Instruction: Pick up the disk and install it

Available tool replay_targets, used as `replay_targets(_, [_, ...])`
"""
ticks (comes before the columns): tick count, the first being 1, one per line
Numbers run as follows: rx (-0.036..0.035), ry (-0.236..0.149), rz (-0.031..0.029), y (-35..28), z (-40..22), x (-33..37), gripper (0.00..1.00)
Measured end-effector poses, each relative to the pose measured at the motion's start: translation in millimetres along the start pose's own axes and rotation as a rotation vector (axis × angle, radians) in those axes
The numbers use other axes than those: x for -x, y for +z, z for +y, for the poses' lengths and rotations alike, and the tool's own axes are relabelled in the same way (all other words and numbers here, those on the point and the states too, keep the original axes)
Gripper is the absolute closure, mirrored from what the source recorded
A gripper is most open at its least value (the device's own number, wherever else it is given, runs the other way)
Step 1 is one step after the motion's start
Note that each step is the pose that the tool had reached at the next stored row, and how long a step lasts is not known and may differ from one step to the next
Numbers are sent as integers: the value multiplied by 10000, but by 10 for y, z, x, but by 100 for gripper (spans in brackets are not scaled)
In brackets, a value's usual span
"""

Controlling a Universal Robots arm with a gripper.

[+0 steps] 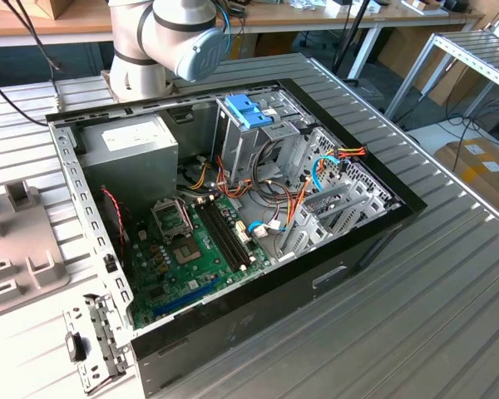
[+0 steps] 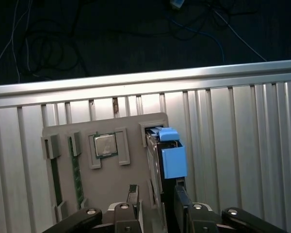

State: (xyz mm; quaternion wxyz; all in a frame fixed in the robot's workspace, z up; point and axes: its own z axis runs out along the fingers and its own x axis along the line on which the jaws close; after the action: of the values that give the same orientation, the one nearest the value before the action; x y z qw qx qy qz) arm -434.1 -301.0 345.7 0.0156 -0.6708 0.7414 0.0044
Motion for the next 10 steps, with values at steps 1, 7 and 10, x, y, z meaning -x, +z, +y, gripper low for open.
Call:
replay_targets(1, [1, 0, 0, 2, 10, 4, 58])
replay_targets(7, [1, 0, 0, 14, 53, 21, 58])
replay_targets(10, [0, 0, 0, 18, 70, 30, 58])
